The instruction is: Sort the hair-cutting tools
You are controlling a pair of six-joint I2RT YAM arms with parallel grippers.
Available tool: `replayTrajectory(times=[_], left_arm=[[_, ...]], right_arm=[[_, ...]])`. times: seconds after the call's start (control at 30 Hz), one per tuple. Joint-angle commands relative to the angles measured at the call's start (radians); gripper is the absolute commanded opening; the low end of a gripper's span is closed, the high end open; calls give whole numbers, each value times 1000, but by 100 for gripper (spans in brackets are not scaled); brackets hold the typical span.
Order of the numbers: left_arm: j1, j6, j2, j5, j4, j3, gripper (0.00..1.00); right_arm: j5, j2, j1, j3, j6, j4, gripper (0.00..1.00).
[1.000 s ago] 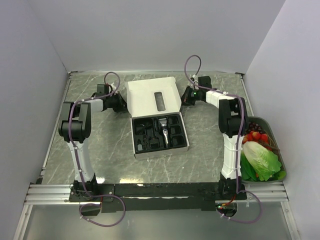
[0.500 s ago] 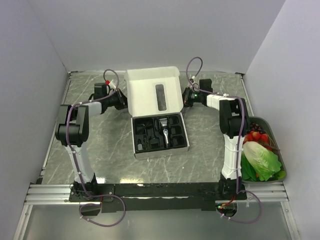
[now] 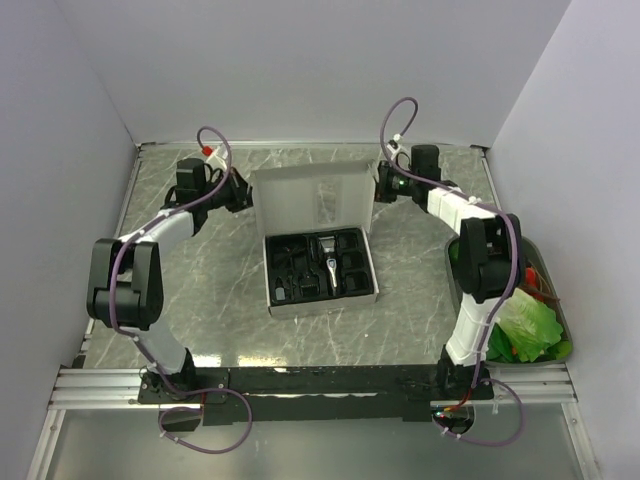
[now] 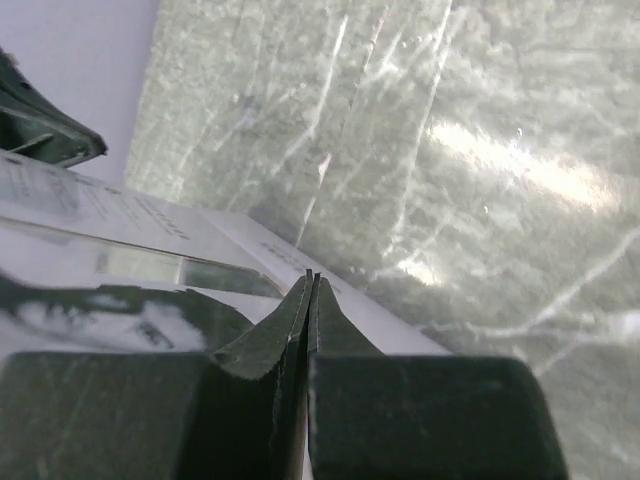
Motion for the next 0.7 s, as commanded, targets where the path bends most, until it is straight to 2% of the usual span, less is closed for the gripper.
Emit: replayTrajectory(times=[0.0,0.37,0.57,0.67], left_arm=[[-27,45,-97,-55,-36,-52,1],[-75,70,-282,-187,-114,-204,1],[-75,105,-345,-256,-177,-218,1],[-75,119,-355,-311,-259,-197,1]], right_arm=[[64,-119,3,-69,-72,-46,0],[189,-296,22,-190,-112,-132,0],[260,-336,22,-218,-113,-159,0],[314,-339,23,-210,-110,-205,0]])
